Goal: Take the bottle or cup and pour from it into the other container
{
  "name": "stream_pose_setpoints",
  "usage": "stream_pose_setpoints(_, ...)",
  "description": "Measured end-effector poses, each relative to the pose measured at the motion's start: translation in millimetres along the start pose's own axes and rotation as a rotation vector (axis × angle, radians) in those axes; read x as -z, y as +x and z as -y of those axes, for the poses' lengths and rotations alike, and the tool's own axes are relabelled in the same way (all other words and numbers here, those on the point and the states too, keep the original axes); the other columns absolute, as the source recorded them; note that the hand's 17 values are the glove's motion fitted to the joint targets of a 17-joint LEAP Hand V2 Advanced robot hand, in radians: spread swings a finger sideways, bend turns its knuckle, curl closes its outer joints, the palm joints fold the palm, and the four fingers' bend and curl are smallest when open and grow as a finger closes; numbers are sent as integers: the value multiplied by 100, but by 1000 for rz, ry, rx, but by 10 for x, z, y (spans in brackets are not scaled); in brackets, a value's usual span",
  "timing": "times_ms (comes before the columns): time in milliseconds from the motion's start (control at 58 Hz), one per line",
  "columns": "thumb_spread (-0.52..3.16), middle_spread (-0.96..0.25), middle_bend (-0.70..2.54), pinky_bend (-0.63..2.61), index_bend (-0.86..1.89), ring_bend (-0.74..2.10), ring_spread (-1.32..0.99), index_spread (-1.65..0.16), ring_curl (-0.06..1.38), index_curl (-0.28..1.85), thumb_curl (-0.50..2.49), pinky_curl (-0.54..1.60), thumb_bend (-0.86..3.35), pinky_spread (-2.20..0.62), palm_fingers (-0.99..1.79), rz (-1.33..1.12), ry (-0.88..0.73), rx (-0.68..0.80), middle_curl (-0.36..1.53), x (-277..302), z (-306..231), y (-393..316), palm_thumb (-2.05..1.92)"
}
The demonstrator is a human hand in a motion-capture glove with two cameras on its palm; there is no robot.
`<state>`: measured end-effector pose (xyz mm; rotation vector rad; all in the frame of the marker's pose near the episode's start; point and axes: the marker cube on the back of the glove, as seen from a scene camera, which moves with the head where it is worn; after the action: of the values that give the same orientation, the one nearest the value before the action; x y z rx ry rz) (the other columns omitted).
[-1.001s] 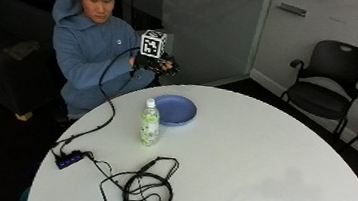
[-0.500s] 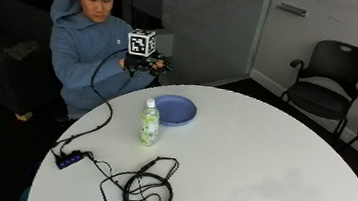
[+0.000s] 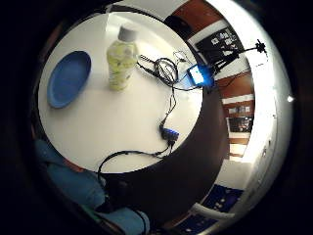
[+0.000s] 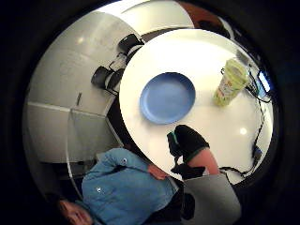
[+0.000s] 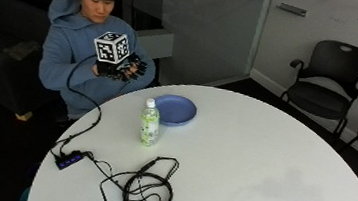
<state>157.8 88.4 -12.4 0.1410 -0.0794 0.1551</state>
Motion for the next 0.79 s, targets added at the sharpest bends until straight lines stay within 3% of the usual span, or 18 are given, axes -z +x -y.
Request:
stream_pose_setpoints(621,93,10,20,63,14,56,20,-33,28,19,40,25,-3,28,1,487,109,-94,31,-147,16,1202,69)
stream_pose_setpoints(794,92,11,21,63,13,58,19,-32,29,19,39,25,-3,28,2,795,112,-54,32,-412,233,1317,69)
